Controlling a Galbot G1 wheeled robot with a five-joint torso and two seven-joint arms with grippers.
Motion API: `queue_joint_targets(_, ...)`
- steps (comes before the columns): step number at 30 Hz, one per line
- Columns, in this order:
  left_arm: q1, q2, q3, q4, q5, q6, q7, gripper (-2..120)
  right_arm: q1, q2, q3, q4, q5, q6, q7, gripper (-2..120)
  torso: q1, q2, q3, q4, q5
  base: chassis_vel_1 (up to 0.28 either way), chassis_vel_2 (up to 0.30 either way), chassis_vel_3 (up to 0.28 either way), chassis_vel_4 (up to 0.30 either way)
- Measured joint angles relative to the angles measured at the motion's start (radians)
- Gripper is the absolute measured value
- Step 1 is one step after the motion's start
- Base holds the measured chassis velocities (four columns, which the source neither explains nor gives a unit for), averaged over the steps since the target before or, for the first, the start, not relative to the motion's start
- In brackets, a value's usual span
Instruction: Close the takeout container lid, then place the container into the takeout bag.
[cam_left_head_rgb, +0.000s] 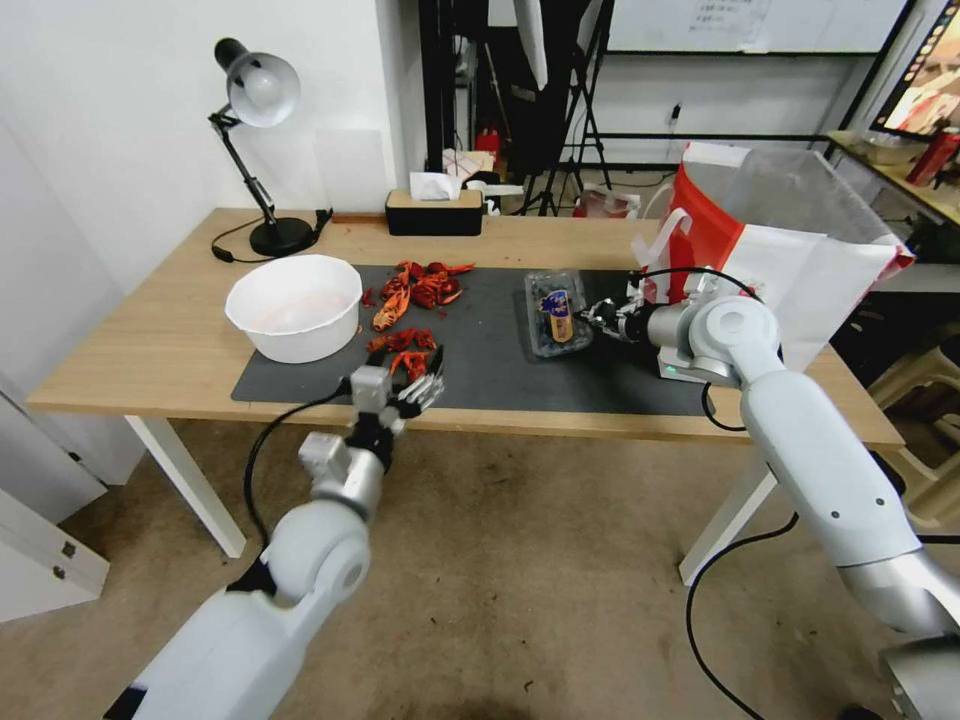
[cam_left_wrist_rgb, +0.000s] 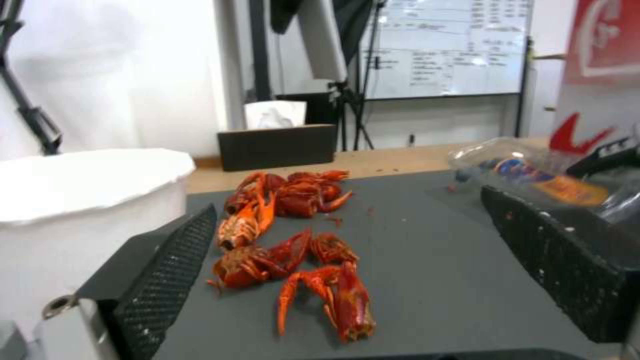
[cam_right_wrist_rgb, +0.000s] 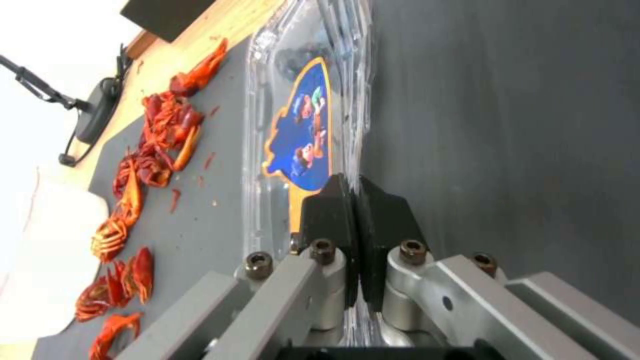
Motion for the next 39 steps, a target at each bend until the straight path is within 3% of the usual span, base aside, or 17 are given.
queue_joint_targets(1,0.0,0.005,0.004,0.005,0.005,-0.006,0.008,99,-0.015,-0.01,0.014,0.014,0.003,0.002,0.003,0,0.0,0.0,0.0,-0.0005,-0.0003,0.0,0.0,0.0,0.0)
queue_joint_targets(2,0.007,0.012,0.007,0.01,0.017,-0.018,0.025,100,-0.039,-0.029,0.036,0.033,0.007,0.005,0.007,0,0.0,0.0,0.0,-0.0028,-0.0014,0.0,0.0,0.0,0.0)
queue_joint_targets(4,0.026,0.016,0.002,0.01,0.027,-0.03,0.037,100,-0.05,-0.036,0.045,0.041,0.01,0.006,0.008,0,0.0,0.0,0.0,-0.0029,-0.0005,0.0,0.0,0.0,0.0)
queue_joint_targets(9,0.077,0.015,-0.016,0.01,0.062,-0.045,0.027,100,-0.067,-0.039,0.057,0.05,0.014,0.008,0.007,0,0.0,0.0,0.0,-0.0005,-0.0009,0.0,0.0,0.0,0.0)
queue_joint_targets(22,0.185,-0.018,-0.059,-0.018,0.133,-0.051,-0.031,100,-0.071,-0.03,0.07,0.069,0.036,0.022,-0.018,0,0.0,0.0,0.0,-0.001,-0.0006,0.0,0.0,0.0,0.0)
queue_joint_targets(33,0.238,-0.056,-0.09,-0.042,0.153,-0.03,-0.06,100,-0.063,-0.043,0.08,0.162,0.064,0.057,-0.021,0,0.0,0.0,0.0,-0.001,-0.0007,0.0,0.0,0.0,0.0)
queue_joint_targets(39,0.276,-0.088,-0.099,-0.052,0.175,-0.027,-0.068,100,-0.066,-0.056,0.073,0.214,-0.032,0.129,-0.104,0,0.0,0.0,0.0,-0.001,-0.0006,0.0,0.0,0.0,0.0)
